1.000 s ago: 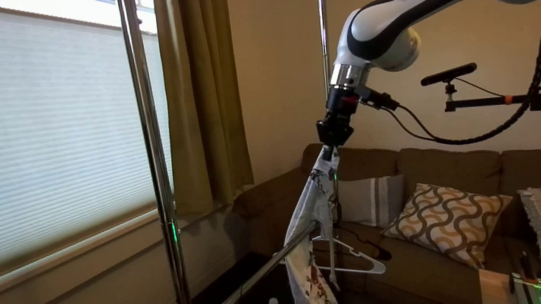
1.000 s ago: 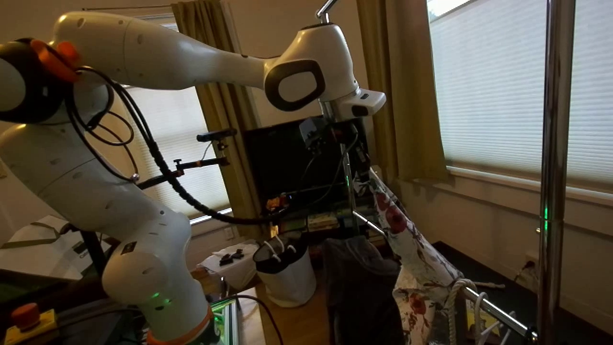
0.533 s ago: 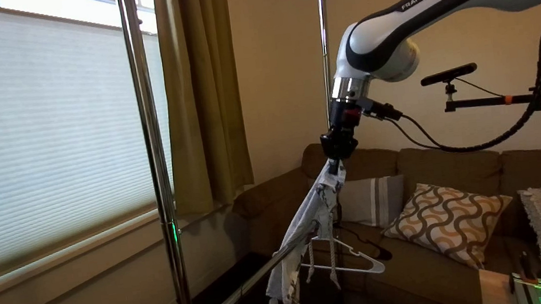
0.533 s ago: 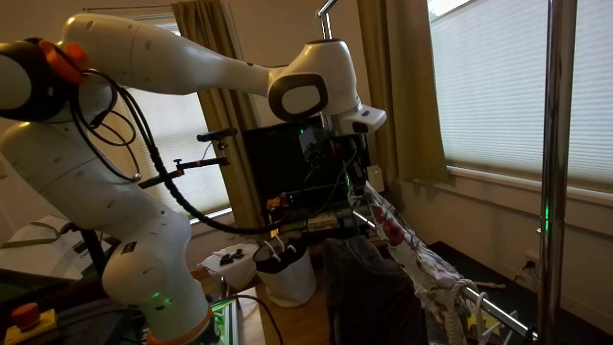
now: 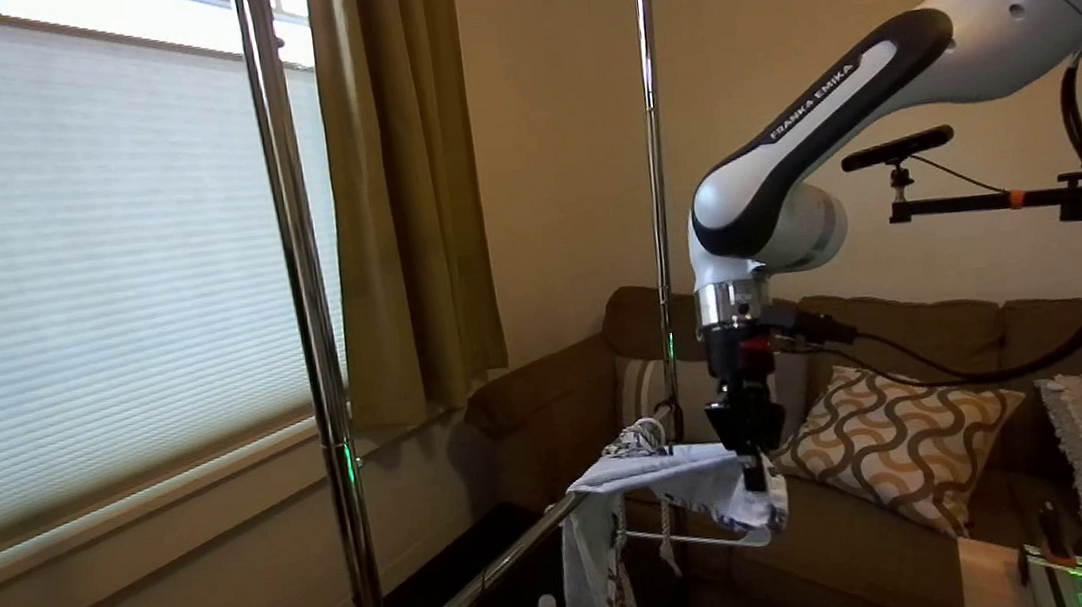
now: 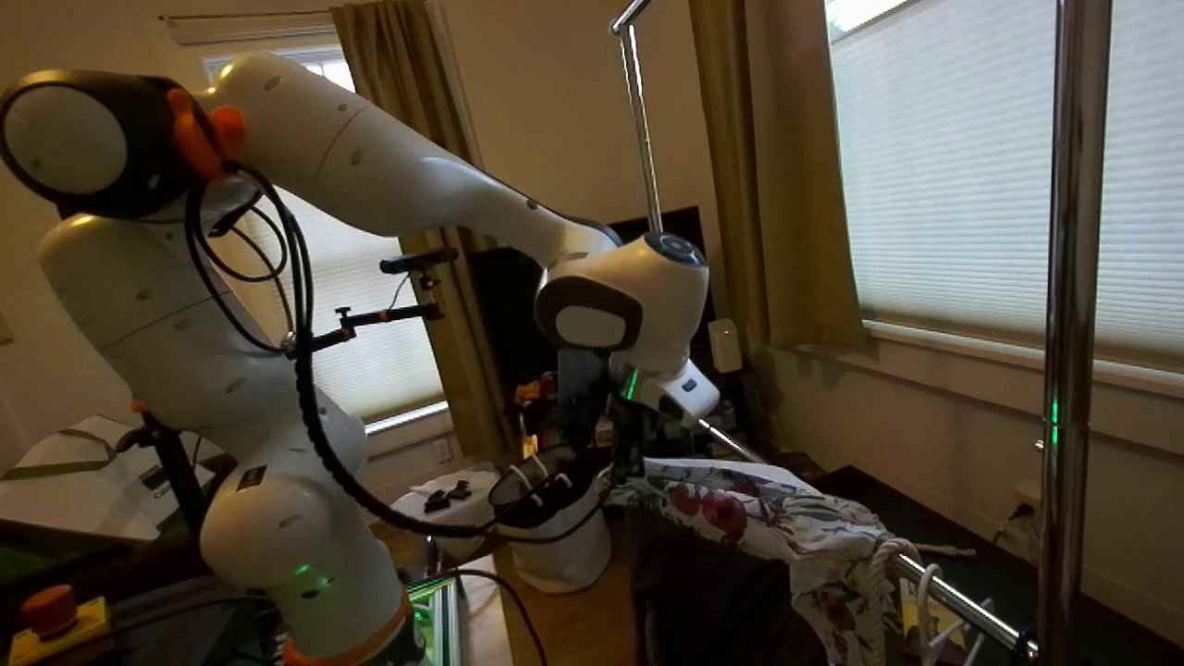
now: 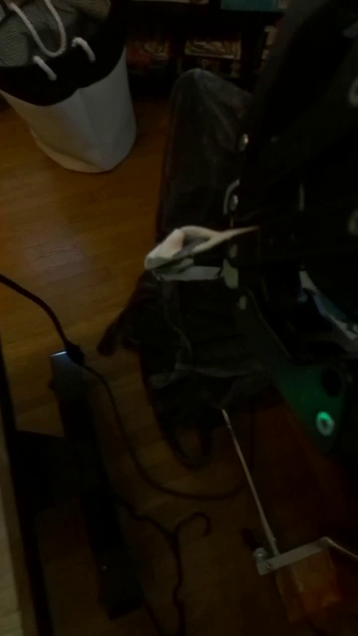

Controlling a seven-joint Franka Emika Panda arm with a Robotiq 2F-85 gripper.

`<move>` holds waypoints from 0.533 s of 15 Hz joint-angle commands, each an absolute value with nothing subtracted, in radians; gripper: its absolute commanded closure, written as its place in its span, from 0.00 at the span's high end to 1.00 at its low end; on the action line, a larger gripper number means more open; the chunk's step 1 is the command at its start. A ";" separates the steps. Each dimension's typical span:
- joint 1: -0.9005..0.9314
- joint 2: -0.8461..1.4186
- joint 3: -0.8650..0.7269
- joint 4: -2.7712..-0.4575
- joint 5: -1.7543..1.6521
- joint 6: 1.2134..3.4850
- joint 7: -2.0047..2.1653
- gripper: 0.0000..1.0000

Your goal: Pick up the white tea towel and hang it on the bottom silver rail

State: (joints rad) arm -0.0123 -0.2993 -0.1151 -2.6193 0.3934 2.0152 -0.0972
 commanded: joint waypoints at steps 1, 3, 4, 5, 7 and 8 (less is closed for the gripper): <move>-0.040 -0.217 -0.147 -2.676 0.420 1.949 -0.149 0.01; -0.061 -0.166 -0.155 -2.695 0.415 1.970 -0.144 0.01; -0.053 -0.206 -0.133 -2.678 0.396 1.973 -0.124 0.01; -0.060 -0.187 -0.135 -2.681 0.396 1.975 -0.131 0.03; -0.043 -0.201 -0.116 -2.653 0.416 1.976 -0.114 0.28; -0.040 -0.233 -0.105 -2.645 0.405 1.998 -0.104 0.29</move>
State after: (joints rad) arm -0.0471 -0.1830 -0.1360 -2.6637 0.3958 1.9777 -0.1298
